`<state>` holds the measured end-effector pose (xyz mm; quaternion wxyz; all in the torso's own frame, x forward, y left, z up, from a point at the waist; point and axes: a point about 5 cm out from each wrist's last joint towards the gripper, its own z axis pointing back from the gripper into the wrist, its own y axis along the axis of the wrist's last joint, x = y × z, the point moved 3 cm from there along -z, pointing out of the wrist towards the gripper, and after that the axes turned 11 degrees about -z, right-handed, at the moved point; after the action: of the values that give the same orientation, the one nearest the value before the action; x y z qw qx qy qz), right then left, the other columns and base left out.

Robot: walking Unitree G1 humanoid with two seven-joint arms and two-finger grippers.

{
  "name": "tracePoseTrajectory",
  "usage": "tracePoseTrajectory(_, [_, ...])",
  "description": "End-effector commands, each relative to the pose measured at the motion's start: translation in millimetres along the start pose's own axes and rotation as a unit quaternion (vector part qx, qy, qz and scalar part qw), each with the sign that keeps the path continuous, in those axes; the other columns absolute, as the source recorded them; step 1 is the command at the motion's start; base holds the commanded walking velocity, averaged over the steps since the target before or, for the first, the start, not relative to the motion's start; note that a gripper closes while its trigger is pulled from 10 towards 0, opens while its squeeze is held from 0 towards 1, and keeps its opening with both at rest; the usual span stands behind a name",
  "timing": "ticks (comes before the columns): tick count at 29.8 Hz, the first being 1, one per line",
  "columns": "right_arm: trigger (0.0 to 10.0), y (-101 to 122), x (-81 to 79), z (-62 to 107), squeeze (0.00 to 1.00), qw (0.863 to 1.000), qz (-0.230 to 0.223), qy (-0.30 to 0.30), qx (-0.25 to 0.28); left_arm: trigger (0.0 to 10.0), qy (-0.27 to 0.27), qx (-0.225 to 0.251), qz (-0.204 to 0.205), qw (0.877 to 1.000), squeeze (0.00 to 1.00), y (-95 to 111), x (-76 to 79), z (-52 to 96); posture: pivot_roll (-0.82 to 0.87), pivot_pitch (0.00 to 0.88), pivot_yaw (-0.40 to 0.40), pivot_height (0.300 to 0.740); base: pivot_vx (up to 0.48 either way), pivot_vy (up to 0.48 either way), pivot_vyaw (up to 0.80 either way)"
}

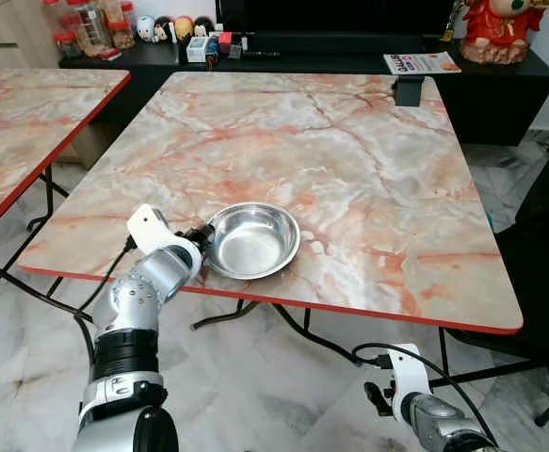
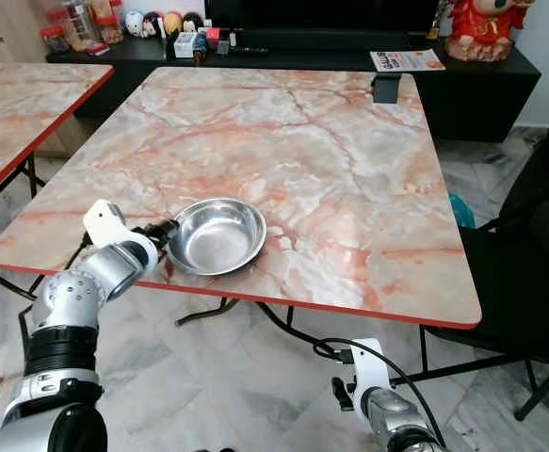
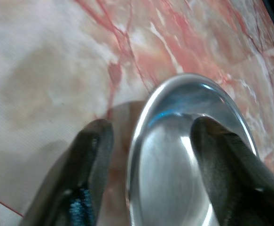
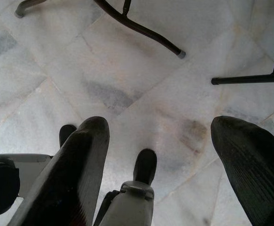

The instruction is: Setting the table

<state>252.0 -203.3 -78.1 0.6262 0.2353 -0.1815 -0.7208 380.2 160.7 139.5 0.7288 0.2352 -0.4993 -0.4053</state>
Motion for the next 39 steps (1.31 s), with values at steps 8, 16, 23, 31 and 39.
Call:
tracePoseTrajectory(8, [10.0,3.6,-2.2,-0.3,0.00,1.000,0.001,0.003,0.000,10.0,-0.008,0.102,-0.034,0.994,0.00,40.4,-1.4,14.4,0.00,0.053,0.046,0.740,0.000,0.000,0.00])
tracePoseTrajectory(16, [10.0,4.2,-3.1,-0.5,0.00,1.000,0.000,0.003,0.002,10.0,0.098,0.225,-0.167,0.955,0.00,90.2,-42.8,38.7,0.00,0.047,0.047,0.740,0.000,0.000,0.00])
tracePoseTrajectory(23, [10.0,3.5,-4.1,-0.7,0.00,1.000,-0.002,0.003,0.002,10.0,0.248,0.243,-0.397,0.850,0.00,116.6,-106.5,72.4,0.01,0.047,0.052,0.740,0.000,0.000,0.00])
tracePoseTrajectory(31, [10.0,1.2,-4.7,-0.9,0.00,1.000,-0.005,0.003,0.001,10.0,0.350,0.154,-0.465,0.798,0.00,86.5,-174.1,95.6,0.01,0.047,0.062,0.740,0.000,0.000,0.00])
tracePoseTrajectory(39, [10.0,-1.6,-4.5,-0.9,0.00,1.000,-0.006,0.002,-0.002,10.0,0.326,-0.110,-0.512,0.787,0.00,-17.9,-240.8,95.8,0.00,0.036,0.069,0.740,0.000,0.000,0.00])
